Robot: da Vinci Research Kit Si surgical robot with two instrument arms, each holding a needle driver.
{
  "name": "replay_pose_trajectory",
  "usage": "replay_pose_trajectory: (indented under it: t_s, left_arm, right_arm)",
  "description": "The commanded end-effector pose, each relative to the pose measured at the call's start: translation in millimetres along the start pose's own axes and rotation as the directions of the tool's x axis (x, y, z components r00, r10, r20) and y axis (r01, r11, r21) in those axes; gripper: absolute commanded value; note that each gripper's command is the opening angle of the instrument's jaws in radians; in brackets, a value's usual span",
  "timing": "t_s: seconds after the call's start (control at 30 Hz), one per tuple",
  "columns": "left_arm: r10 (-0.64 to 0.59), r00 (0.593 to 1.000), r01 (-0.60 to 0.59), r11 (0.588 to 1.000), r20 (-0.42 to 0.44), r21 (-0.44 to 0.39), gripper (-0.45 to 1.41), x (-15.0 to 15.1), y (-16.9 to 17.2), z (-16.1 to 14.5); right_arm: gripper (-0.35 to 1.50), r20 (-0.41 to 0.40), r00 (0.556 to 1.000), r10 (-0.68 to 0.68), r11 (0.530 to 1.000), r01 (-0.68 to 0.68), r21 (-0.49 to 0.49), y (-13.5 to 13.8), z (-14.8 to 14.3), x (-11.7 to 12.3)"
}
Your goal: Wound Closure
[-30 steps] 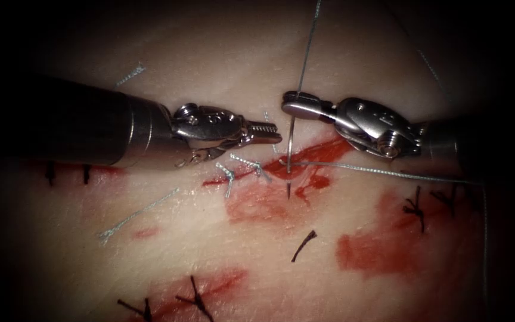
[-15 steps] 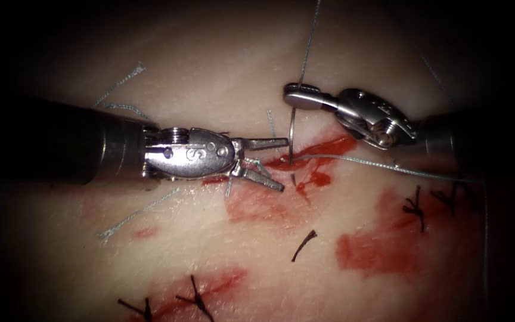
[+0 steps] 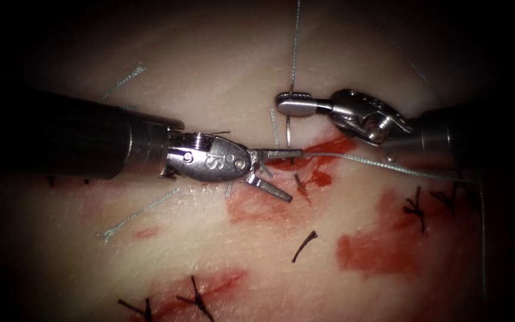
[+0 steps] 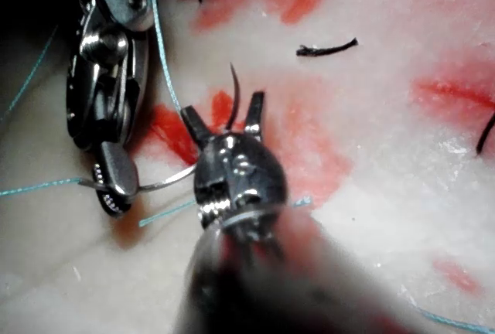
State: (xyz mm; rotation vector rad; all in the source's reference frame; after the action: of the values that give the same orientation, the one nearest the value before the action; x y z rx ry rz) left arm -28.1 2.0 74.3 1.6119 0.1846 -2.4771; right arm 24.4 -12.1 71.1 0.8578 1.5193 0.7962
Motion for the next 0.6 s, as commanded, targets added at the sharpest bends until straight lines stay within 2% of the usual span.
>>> replay_pose_trajectory:
  t_s: [0.03, 0.13, 0.2, 0.23, 0.27, 0.33, 0.37, 0.4, 0.43, 0.47, 0.5, 0.57, 0.6]
  left_arm:
    - [0.004, 1.0, -0.004, 1.0, 0.013, 0.0, 0.17, -0.5, 0.3, 1.1]
    - [0.011, 0.999, -0.011, 1.0, 0.036, -0.002, 0.17, -1.2, 0.6, 2.0]
    - [0.014, 0.999, -0.014, 1.0, 0.041, -0.002, 0.09, -1.5, 0.8, 2.3]
    - [0.017, 0.999, -0.017, 1.0, 0.045, -0.002, -0.25, -1.8, 0.9, 2.4]
    - [0.023, 0.998, -0.023, 1.0, 0.05, -0.006, -0.45, -1.8, 0.9, 2.4]
    - [-0.063, 0.996, 0.064, 0.998, 0.065, -0.003, -0.45, -1.5, 0.7, 2.1]
    - [-0.106, 0.992, 0.106, 0.994, 0.064, -0.001, -0.45, -1.4, 0.7, 2.0]
    - [-0.161, 0.986, 0.161, 0.987, 0.047, -0.006, -0.45, -1.1, 0.5, 1.8]
    - [-0.203, 0.979, 0.203, 0.979, 0.023, 0.0, -0.45, -0.9, 0.4, 1.7]
    - [-0.294, 0.955, 0.295, 0.955, -0.034, 0.009, -0.45, -0.6, 0.4, 1.5]
    - [-0.334, 0.941, 0.336, 0.942, -0.06, 0.024, -0.45, -0.3, 0.5, 1.4]
    - [-0.46, 0.879, 0.467, 0.884, -0.124, 0.032, -0.45, 0.5, 0.5, 1.4]
    - [-0.481, 0.864, 0.49, 0.871, -0.146, 0.029, -0.45, 0.9, 0.4, 1.4]
  right_arm:
    - [-0.35, -0.003, 1.0, -0.001, 1.0, 0.001, -0.002, 0.2, 0.9, -0.4]
    - [-0.35, -0.007, 1.0, 0.005, 1.0, -0.005, -0.007, 0.2, 0.9, -0.4]
    - [-0.35, -0.009, 1.0, 0.005, 1.0, -0.005, -0.01, 0.2, 0.9, -0.4]
    - [-0.35, -0.013, 1.0, 0.005, 1.0, -0.005, -0.015, 0.1, 1.0, -0.4]
    - [-0.35, -0.017, 1.0, 0.005, 1.0, -0.006, -0.02, 0.0, 1.0, -0.4]
    - [-0.35, -0.024, 0.999, -0.023, 0.999, 0.022, -0.03, -0.3, 1.0, -0.4]
    - [-0.01, -0.029, 0.997, -0.077, 0.996, 0.075, -0.044, -0.4, 1.1, -0.4]
    - [0.59, -0.032, 0.954, -0.298, 0.951, 0.294, -0.095, -0.8, 1.1, -0.5]
    - [0.46, -0.025, 0.918, -0.396, 0.913, 0.391, -0.116, -1.1, 1.2, -0.4]
    - [0.46, 0.0, 0.828, -0.561, 0.817, 0.553, -0.164, -1.7, 1.5, 0.3]
    - [0.63, 0.015, 0.789, -0.614, 0.773, 0.605, -0.191, -2.0, 1.7, 0.8]
    - [1.11, 0.06, 0.704, -0.708, 0.677, 0.7, -0.226, -2.7, 1.9, 1.8]
    - [1.16, 0.079, 0.673, -0.735, 0.643, 0.729, -0.233, -3.0, 1.8, 2.2]
